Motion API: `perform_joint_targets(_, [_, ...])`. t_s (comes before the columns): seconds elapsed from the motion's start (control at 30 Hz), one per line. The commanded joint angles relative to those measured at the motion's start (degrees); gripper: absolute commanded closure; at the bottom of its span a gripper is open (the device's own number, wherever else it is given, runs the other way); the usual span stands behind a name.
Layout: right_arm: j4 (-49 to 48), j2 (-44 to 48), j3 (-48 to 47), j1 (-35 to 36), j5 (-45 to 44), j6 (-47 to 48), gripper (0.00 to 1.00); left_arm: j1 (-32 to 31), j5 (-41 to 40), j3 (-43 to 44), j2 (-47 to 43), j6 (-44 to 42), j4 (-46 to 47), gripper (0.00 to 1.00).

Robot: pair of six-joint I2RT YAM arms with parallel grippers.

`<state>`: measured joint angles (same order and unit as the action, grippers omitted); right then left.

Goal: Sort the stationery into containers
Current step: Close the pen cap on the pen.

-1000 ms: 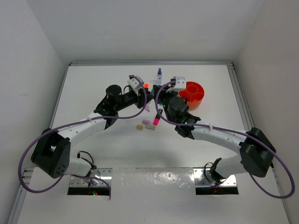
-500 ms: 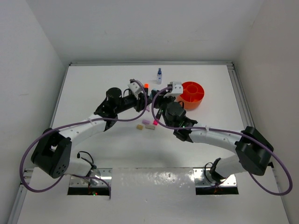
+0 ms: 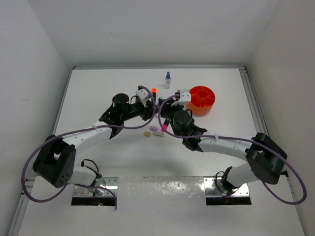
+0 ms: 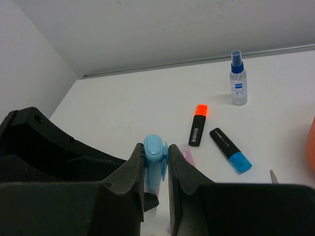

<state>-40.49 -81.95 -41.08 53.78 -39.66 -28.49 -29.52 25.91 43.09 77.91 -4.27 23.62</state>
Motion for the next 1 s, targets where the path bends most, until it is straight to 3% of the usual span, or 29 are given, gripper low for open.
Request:
perform_joint_targets(0.0, [15.00, -4.44, 3.55, 4.23, 9.69, -1.30, 1.00, 1.83, -3.41, 4.19, -4.34, 0.40, 23.14, 1.00])
perform_joint_targets(0.17, [15.00, -4.01, 2.67, 4.23, 10.56, -0.96, 1.00, 1.57, -2.97, 3.76, -4.61, -1.34, 21.83, 1.00])
perform_joint_targets(0.43, [20.36, -3.04, -6.99, 3.88, 13.03, 3.18, 0.98, 1.22, 0.10, 1.03, -6.89, -1.61, 12.96, 1.00])
perform_joint_targets(0.63, [19.66, -0.85, -7.43, 2.74, 15.22, 3.27, 0.87, 1.04, -0.42, -0.11, -8.04, -2.14, 10.75, 1.00])
perform_joint_targets(0.83, [19.31, 1.26, -7.87, 1.59, 15.14, 2.92, 0.83, 0.96, -0.25, -0.46, -8.56, -3.55, 8.99, 1.00])
perform_joint_targets(0.97, [19.31, 3.20, -7.88, 0.80, 15.58, 3.09, 0.67, 0.95, 0.45, -0.64, -8.74, -3.64, 8.03, 1.00])
